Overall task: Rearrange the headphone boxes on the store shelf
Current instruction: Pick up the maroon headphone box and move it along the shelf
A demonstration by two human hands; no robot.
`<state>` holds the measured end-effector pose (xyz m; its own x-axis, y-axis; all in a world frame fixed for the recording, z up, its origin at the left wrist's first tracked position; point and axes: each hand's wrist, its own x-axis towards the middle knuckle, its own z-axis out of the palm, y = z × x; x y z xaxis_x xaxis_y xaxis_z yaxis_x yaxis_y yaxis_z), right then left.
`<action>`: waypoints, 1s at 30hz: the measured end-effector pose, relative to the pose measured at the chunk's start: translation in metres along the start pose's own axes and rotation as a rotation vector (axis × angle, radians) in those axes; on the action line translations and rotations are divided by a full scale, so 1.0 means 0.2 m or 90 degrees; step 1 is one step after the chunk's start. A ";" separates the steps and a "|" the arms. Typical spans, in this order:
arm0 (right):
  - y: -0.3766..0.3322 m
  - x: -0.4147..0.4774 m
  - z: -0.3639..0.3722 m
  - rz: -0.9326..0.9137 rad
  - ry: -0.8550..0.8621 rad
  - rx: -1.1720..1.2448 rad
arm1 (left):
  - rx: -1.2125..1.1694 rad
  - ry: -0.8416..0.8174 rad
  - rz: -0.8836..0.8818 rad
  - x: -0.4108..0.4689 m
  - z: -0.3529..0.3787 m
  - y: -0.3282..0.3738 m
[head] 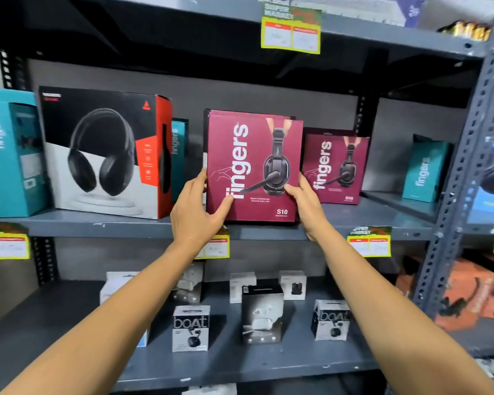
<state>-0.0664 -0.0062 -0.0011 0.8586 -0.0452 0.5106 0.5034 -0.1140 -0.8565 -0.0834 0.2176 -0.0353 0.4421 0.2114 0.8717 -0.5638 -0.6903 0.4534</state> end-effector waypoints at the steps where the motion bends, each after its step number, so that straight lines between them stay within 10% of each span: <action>1: 0.01 0.00 -0.05 -0.001 0.010 -0.021 | -0.001 -0.010 0.003 -0.01 0.03 0.04; 13: 0.06 0.09 -0.92 -0.060 0.127 -0.197 | -0.172 -0.135 -0.054 -0.02 0.83 0.71; 30: 0.25 0.15 -1.14 0.017 0.130 -0.114 | -0.116 -0.167 -0.067 -0.05 1.03 0.71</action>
<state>-0.0383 -0.2398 -0.0114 0.8252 -0.2472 0.5079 0.4400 -0.2826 -0.8524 -0.0250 -0.0252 -0.0181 0.6555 0.0726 0.7517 -0.6108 -0.5345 0.5842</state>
